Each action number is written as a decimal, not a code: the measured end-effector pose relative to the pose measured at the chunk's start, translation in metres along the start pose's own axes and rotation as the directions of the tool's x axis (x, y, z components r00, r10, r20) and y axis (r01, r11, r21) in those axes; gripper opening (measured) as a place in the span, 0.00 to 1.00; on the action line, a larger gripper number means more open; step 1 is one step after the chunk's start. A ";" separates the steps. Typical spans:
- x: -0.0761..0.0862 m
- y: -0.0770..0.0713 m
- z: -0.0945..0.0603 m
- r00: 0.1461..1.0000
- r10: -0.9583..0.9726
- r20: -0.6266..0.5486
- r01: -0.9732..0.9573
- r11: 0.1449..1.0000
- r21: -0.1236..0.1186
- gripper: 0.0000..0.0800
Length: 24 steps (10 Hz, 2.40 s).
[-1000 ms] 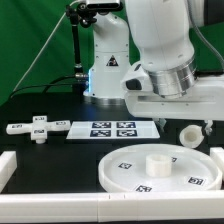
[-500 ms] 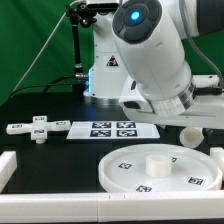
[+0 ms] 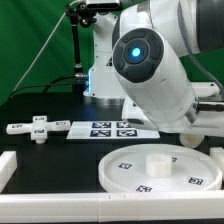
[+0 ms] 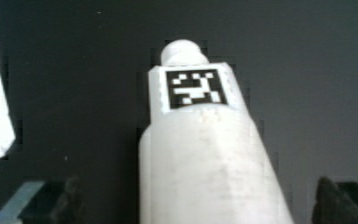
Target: Assemble round table
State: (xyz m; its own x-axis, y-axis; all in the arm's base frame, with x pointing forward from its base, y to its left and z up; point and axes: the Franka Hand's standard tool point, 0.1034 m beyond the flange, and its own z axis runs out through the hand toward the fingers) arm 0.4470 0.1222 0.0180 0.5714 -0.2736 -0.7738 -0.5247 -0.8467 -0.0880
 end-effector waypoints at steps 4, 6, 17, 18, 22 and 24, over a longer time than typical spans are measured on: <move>0.002 0.002 0.008 1.000 -0.001 0.001 0.001 1.000 -0.006 0.81; 0.002 0.002 0.008 1.000 -0.001 0.002 0.001 1.000 -0.006 0.64; -0.012 0.005 -0.069 0.994 -0.107 0.017 0.106 0.994 0.031 0.51; -0.012 0.006 -0.067 0.994 -0.105 0.021 0.104 0.994 0.029 0.51; 0.010 0.010 -0.079 0.941 -0.218 -0.257 0.225 0.974 -0.005 0.51; 0.006 0.005 -0.109 0.897 -0.227 -0.380 0.242 0.970 -0.008 0.51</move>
Offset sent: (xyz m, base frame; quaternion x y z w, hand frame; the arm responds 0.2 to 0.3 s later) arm -0.0037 0.0032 -0.0076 -0.0039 0.0036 0.0051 1.0000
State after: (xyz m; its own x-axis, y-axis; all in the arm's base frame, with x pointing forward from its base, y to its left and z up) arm 0.5164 0.0669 0.0813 0.8710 -0.2269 -0.4357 -0.3658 -0.8915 -0.2671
